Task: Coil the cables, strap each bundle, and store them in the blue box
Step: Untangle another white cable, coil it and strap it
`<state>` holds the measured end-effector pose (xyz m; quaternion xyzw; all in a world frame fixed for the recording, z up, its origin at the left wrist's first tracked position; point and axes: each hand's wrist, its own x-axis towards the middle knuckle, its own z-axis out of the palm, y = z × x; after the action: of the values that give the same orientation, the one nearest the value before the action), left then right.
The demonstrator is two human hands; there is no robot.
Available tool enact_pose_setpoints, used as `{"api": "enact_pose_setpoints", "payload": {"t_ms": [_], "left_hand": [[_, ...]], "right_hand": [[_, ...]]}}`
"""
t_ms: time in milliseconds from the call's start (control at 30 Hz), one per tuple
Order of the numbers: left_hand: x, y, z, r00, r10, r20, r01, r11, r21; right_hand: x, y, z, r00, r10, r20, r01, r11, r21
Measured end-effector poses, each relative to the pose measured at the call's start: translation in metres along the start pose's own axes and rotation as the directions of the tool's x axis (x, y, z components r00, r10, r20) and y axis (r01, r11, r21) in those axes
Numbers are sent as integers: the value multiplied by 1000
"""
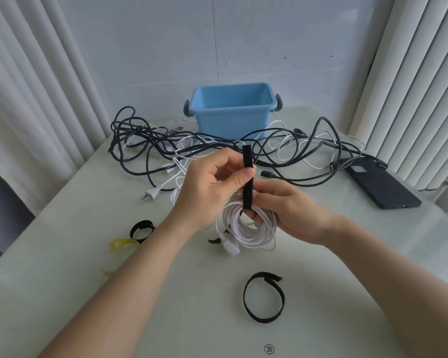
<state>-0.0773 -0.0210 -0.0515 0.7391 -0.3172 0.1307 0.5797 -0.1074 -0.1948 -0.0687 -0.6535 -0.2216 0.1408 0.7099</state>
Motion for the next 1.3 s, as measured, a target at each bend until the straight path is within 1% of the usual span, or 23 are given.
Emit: {"api": "enact_pose_setpoints", "payload": {"t_ms": [133,200,267,333,400,433,500,633,767,867,933,1000,1067,1133,1167,1233,1300], "left_hand": [[1,-7,4,997,4,-73,4,993,120],[2,-11,6,993,-60,-97,72,990,124],[2,-14,8,980,-162,-114,176,977,119],[1,-13,10,944,-315,-95,318,948,22],[1,-10,10,878,-478,-28,470,871,-142],[0,-9,9,850,-527,0,518,834,-188],[1,-12,7,824,-566,11,558,810,-180],[1,-14,5,802,-596,32,593,789,-160],[1,-18,5,804,-594,17,593,800,-89],[0,-19,4,794,-607,23,607,790,-82],[0,-21,2,793,-609,36,609,787,-97],[-1,-21,1,784,-616,78,621,776,-111],[-2,-22,3,773,-629,83,635,765,-108],[-1,-17,4,767,-640,49,640,757,-130],[0,-14,5,774,-630,61,632,762,-141],[-1,-7,4,803,-576,152,593,799,-104],[-4,-4,2,815,-523,250,550,834,-47]], "right_hand": [[-4,-3,5,1000,8,-22,-12,981,-194],[-6,-6,8,1000,16,-26,-22,959,-281],[-7,-6,8,996,58,-70,-77,949,-305],[-7,-3,7,993,59,-106,-88,951,-295],[-6,-1,8,995,14,-103,-43,959,-280],[-7,-2,10,997,-10,-83,-14,960,-281],[-7,-3,13,998,-34,-60,16,960,-278],[-6,-1,13,996,-51,-74,33,973,-227],[-4,4,10,994,-19,-103,-9,965,-261],[-2,9,8,990,-48,-135,-5,931,-366],[-2,12,4,982,-101,-158,9,866,-500],[0,13,-1,974,-143,-178,18,825,-565],[1,12,-6,958,-172,-227,24,843,-538],[2,11,-9,946,-158,-283,8,885,-465],[3,11,-11,940,-143,-309,-7,899,-437],[2,10,-14,935,-109,-338,-40,914,-404],[2,10,-15,940,-87,-330,-44,928,-371]]}}
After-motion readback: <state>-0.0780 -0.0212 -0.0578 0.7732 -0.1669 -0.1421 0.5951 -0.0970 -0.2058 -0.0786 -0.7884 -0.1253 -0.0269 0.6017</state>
